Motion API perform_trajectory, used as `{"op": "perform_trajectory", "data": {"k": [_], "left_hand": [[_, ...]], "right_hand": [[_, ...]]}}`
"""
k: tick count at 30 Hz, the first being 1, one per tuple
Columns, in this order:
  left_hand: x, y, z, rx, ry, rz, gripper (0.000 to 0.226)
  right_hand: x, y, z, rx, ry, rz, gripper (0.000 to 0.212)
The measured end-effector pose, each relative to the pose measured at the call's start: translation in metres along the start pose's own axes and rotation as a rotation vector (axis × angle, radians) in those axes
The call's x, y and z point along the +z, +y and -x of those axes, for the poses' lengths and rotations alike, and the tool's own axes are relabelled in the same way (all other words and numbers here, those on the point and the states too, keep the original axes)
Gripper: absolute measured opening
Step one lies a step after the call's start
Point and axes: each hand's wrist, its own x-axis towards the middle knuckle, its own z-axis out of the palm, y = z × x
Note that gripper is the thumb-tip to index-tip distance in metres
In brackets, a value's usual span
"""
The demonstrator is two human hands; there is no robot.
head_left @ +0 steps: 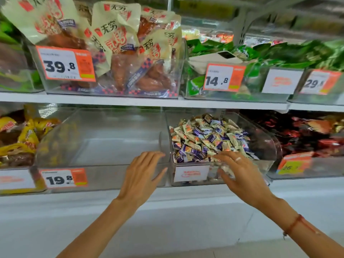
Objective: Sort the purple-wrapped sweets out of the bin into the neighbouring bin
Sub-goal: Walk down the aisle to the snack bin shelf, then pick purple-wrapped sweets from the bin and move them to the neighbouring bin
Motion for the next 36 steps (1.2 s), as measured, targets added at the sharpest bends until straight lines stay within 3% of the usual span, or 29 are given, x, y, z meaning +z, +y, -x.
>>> {"op": "perform_trajectory", "data": {"k": [4,7,10,14,18,27,36], "left_hand": [[0.028,0.043,-0.018,0.237,0.058,-0.009,0.032],[0.047,0.061,-0.030,0.276,0.057,-0.024,0.034],[0.058,0.070,-0.031,0.236,0.039,-0.009,0.031],[0.060,0.073,-0.027,0.217,0.009,-0.084,0.032],[0.053,0.075,-0.027,0.101,0.002,-0.091,0.031],[0.041,0.095,-0.038,-0.237,-0.142,-0.037,0.032],[0.043,0.095,-0.037,-0.275,-0.168,-0.041,0.029]], "right_hand": [[0.008,0.036,0.008,0.045,0.027,0.014,0.039],[0.017,0.052,0.010,-0.018,0.073,0.010,0.031],[0.021,0.065,0.006,-0.090,0.067,0.006,0.025],[0.023,0.075,0.000,-0.062,0.004,-0.033,0.038],[0.022,0.077,-0.001,-0.091,-0.017,-0.049,0.036],[0.029,0.072,0.004,0.088,0.041,-0.157,0.026],[0.026,0.071,0.000,0.188,0.007,-0.355,0.022]]}}
